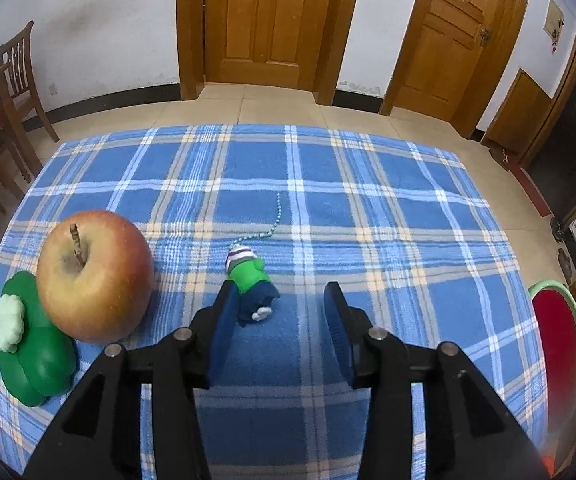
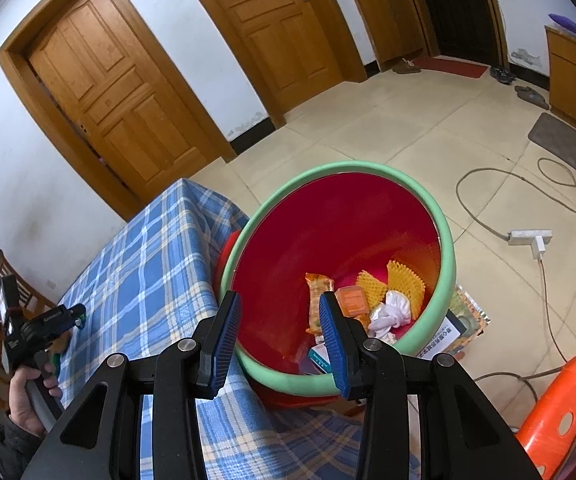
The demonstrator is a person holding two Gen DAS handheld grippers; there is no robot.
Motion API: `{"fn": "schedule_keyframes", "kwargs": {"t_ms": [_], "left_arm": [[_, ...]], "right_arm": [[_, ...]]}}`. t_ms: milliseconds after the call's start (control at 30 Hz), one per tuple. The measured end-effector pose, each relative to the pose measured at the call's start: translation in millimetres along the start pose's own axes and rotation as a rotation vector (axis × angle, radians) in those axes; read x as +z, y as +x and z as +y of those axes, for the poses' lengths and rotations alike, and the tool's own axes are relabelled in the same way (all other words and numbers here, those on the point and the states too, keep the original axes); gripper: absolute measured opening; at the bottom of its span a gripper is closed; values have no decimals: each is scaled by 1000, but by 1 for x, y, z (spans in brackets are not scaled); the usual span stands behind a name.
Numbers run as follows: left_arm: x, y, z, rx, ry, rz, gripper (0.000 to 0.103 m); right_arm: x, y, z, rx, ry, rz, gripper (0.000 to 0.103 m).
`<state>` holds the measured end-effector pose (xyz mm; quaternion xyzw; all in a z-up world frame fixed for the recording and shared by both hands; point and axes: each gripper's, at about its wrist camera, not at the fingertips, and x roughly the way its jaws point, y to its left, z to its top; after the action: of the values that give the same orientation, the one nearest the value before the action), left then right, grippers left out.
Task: Collect trash
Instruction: 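Move the left tool to the small green toy figure and grasp it, then lift the green toy figure with the left tool and carry it over the bucket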
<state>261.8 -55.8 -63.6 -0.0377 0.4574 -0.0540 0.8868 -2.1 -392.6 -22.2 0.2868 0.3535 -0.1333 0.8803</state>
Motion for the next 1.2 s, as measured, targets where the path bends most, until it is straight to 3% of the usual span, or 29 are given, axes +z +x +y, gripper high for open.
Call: {"fn": "schedule_keyframes", "kwargs": {"t_ms": [100, 333, 400, 533, 667, 933, 1200], "left_arm": [[-3, 8, 9, 0, -31, 22, 33], [0, 10, 20, -33, -80, -8, 32], [0, 10, 20, -24, -78, -17, 22], [-3, 7, 17, -25, -63, -28, 22], [-10, -6, 9, -75, -53, -41, 22], [-33, -54, -46, -189, 74, -96, 22], [-50, -88, -115, -333, 188, -98, 22]], "right_arm": [[-1, 2, -3, 1, 2, -3, 41], [-1, 10, -13, 2, 24, 13, 41], [-1, 11, -14, 1, 27, 15, 41], [-1, 10, -16, 2, 32, 19, 41], [-1, 6, -15, 5, 29, 10, 41], [-4, -4, -15, 24, 32, 4, 41], [-3, -20, -23, 21, 43, -29, 41]]}}
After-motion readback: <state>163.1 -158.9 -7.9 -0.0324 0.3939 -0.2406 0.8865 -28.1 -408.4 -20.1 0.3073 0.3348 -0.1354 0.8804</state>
